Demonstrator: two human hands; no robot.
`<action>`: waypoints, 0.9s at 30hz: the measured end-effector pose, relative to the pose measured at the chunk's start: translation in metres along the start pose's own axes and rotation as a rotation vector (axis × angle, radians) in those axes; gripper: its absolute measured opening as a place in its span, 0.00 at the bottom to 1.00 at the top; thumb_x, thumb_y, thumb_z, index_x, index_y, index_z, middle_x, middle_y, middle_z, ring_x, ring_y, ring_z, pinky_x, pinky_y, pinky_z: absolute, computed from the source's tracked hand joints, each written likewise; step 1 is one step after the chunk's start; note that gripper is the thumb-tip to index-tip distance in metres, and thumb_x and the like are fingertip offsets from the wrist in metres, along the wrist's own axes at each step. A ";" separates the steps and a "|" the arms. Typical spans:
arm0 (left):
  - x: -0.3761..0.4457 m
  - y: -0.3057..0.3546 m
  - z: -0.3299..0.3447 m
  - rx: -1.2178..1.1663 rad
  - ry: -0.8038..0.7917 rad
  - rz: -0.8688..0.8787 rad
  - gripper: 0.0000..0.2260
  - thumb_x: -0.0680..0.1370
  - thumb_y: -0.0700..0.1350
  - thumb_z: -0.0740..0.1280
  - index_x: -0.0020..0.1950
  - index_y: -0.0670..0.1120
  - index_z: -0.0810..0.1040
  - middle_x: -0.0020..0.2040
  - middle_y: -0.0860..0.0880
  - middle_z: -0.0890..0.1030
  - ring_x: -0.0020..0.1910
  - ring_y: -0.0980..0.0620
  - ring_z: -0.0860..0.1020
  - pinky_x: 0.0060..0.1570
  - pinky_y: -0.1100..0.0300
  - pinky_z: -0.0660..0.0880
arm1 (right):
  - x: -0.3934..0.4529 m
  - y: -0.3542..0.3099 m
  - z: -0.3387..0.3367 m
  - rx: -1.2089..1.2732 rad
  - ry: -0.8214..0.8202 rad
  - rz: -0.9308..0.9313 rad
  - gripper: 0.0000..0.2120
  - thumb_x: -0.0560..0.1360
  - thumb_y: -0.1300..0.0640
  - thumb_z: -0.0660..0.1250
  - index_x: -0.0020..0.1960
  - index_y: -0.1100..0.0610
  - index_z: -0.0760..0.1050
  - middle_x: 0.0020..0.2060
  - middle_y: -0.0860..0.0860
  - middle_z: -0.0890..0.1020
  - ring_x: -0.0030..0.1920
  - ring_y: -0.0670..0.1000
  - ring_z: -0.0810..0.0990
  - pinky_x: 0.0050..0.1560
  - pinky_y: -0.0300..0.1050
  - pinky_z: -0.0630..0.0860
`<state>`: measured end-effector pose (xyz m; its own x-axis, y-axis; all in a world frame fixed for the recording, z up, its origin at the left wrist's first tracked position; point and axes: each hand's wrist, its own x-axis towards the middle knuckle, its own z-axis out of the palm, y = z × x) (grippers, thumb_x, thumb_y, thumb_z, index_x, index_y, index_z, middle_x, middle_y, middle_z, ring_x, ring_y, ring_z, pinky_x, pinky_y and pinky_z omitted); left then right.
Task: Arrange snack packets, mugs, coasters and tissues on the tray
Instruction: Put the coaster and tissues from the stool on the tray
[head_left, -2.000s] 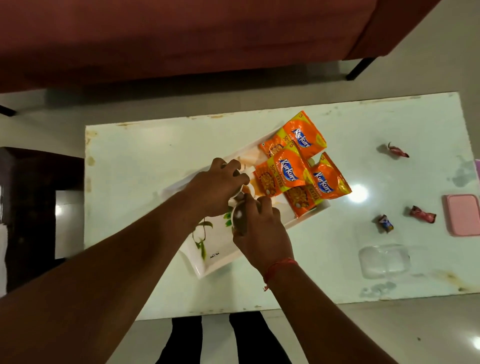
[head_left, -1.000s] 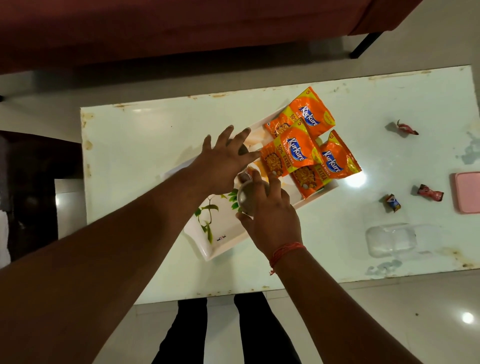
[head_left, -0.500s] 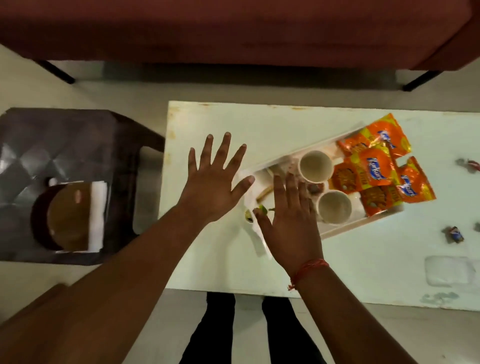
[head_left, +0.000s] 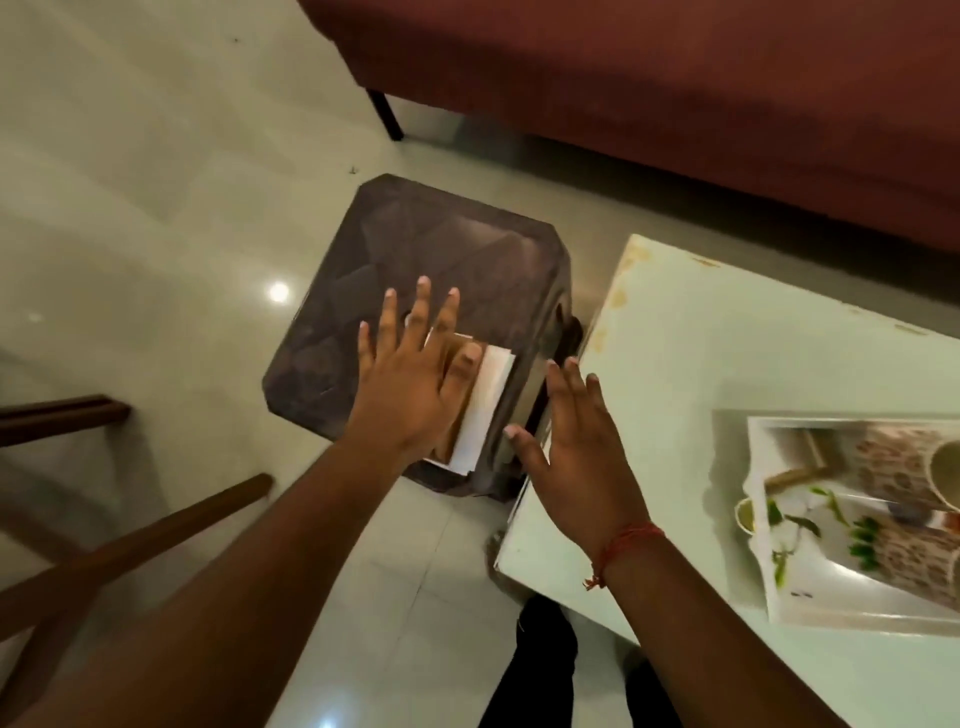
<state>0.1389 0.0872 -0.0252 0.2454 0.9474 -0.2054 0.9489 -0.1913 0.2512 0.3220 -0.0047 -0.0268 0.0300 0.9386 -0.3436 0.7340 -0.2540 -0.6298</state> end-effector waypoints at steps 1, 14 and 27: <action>-0.002 -0.011 0.002 -0.084 -0.002 -0.055 0.32 0.76 0.70 0.34 0.79 0.60 0.42 0.81 0.53 0.43 0.79 0.46 0.40 0.76 0.39 0.41 | 0.004 -0.012 0.008 0.035 -0.010 0.000 0.40 0.75 0.32 0.49 0.80 0.48 0.46 0.81 0.49 0.49 0.80 0.53 0.45 0.78 0.53 0.54; -0.035 -0.021 0.004 -0.988 -0.347 -0.547 0.37 0.70 0.72 0.42 0.76 0.61 0.60 0.75 0.52 0.68 0.73 0.45 0.68 0.70 0.47 0.65 | 0.025 -0.082 0.058 0.490 -0.145 0.180 0.34 0.80 0.46 0.63 0.80 0.46 0.49 0.76 0.47 0.65 0.74 0.55 0.68 0.70 0.57 0.72; -0.047 0.064 0.001 -1.149 -0.246 -0.442 0.28 0.73 0.67 0.45 0.70 0.62 0.66 0.58 0.67 0.73 0.48 0.70 0.77 0.39 0.77 0.73 | -0.003 -0.018 0.008 0.760 -0.171 0.200 0.35 0.80 0.56 0.66 0.79 0.40 0.51 0.74 0.44 0.66 0.70 0.47 0.70 0.64 0.44 0.72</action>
<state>0.1881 0.0300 -0.0009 0.0985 0.7769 -0.6219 0.2680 0.5812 0.7684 0.3034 -0.0048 -0.0201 -0.0377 0.8256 -0.5630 0.0618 -0.5604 -0.8259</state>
